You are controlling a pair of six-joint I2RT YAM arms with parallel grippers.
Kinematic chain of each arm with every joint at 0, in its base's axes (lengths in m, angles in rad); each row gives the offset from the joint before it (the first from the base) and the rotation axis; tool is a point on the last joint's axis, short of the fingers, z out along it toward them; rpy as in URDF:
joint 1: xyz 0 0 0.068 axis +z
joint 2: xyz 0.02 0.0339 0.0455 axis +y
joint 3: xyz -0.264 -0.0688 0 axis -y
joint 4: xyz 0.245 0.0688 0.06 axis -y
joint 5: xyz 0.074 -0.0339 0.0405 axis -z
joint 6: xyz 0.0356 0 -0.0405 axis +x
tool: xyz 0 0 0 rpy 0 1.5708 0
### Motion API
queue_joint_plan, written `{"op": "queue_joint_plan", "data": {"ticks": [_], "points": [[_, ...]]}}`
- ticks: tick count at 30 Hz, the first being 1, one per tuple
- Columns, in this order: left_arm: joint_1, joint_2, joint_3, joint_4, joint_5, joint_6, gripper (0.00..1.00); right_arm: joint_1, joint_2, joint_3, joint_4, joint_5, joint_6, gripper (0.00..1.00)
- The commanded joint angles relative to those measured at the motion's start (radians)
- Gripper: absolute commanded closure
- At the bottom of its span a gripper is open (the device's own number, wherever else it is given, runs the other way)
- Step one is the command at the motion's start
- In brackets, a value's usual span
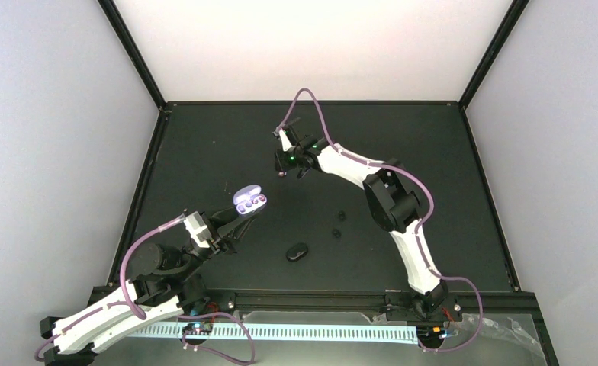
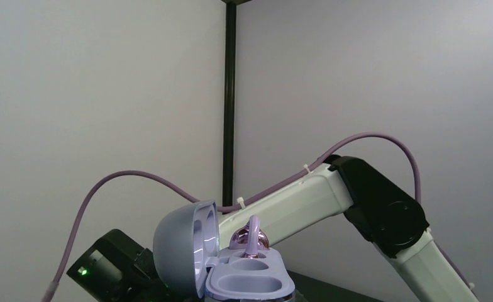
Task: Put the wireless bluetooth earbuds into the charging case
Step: Adjust the earbud at the center of the board.
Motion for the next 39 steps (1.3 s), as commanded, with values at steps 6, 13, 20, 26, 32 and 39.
{"op": "queue_joint_plan", "data": {"ticks": [6,13,20,26,32,39], "points": [[-0.005,0.002,0.001,-0.012,-0.005,0.015,0.98,0.005,0.121,0.123,-0.035,-0.064,-0.073,0.65],[-0.005,-0.002,0.001,-0.014,-0.009,0.015,0.99,0.006,0.148,0.129,-0.052,-0.07,-0.07,0.66],[-0.005,0.0,0.0,-0.011,-0.006,0.012,0.98,0.018,0.123,0.079,-0.053,-0.057,-0.072,0.74],[-0.005,-0.004,0.0,-0.014,0.001,0.008,0.98,0.023,0.115,0.057,-0.054,-0.047,-0.07,0.8],[-0.005,-0.007,-0.002,-0.012,0.0,0.006,0.98,0.026,0.087,0.024,-0.046,-0.031,-0.057,0.92],[-0.005,-0.005,-0.002,-0.009,0.002,0.007,0.98,0.025,-0.027,-0.123,0.037,-0.016,0.032,0.99]]}}
